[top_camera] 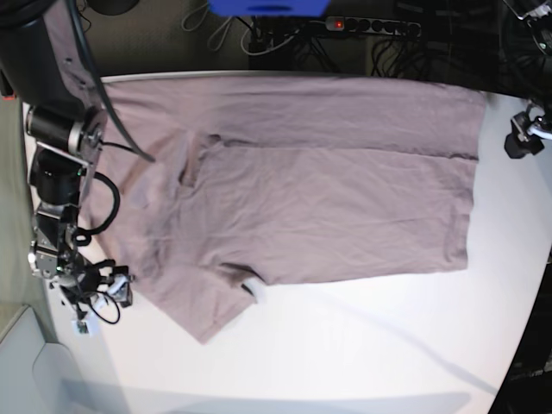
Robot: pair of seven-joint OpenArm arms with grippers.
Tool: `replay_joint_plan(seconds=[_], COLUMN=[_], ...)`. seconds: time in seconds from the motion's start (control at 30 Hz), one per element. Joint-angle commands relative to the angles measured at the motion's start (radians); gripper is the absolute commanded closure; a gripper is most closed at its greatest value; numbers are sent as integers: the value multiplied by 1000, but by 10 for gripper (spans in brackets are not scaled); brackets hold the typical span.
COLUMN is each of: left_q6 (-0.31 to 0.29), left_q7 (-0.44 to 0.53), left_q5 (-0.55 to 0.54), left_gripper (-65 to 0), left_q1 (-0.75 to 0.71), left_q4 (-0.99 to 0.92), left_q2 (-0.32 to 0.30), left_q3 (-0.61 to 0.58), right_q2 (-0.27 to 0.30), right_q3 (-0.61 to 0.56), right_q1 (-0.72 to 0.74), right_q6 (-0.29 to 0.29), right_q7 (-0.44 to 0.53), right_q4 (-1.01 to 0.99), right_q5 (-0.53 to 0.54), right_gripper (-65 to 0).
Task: Layout the t-shirt on the table in an organized manner, then fold the t-shirt properly
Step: 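Move both grippers to the shirt's hem edge and grasp it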
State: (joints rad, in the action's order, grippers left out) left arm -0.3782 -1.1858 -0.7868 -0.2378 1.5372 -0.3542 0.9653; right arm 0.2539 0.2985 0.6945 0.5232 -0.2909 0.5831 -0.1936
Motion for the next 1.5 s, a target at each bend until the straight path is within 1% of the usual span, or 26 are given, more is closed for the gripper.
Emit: replay_joint_plan(seconds=[0.0,0.2,0.33,0.47,0.53,0.6,0.67,0.8,0.83,0.87,1.03,1.1,1.23,1.3,1.47], left_q6=[-3,-3,-3,-3,-3,-3,-3,-2,-2,0,5,5,-3,-5,3], left_q7=[14,14,14,14,14,14,14,22,24,22,22,22,27,62,238], left_q5=[-13,-13,-13,-13,-13,-13,-16,-13,-13,-13,-3,51,195,264,372], left_gripper=[-509,-509,-509,-509,-509,-509,-509,-509,-509,-509,-511,-511,-512,-512,-512], left_q1=[2,2,-4,-11,-11,-11,-11,1,15,38,170,246,398,480,615], left_q4=[15,15,15,15,13,15,15,10,9,7,3,-19,-148,-229,-433], left_q2=[-22,-22,-22,-22,-22,-22,-22,-27,-30,-30,-55,-55,-56,-55,-56], left_q3=[7,7,7,7,7,7,7,7,5,5,-4,-35,-159,-228,-472], right_q2=[6,0,3,2,0,0,-5,-14,-14,-14,-14,-14,-9,-8,-8], right_q3=[-2,-5,-5,-5,-5,-5,-5,-5,-5,-5,-5,-5,-6,-6,-6], right_q1=[15,-23,-23,-20,-20,-20,-20,-19,-19,-19,-19,-20,-25,-26,-39], right_q6=[-1,-2,-4,-4,-4,-4,-4,-4,-4,-4,-4,-4,-5,-5,-5], right_q7=[25,61,114,137,137,137,135,135,135,134,131,131,129,127,127], right_q4=[15,-7,-90,-127,-127,-127,-127,-127,-127,-127,-127,-127,-127,-127,-127], right_q5=[16,16,16,15,15,15,15,13,13,13,13,13,13,13,12], right_gripper=[-443,-443,-442,-439,-419,-364,-275,-65,-23,0,0,0,0,0,0])
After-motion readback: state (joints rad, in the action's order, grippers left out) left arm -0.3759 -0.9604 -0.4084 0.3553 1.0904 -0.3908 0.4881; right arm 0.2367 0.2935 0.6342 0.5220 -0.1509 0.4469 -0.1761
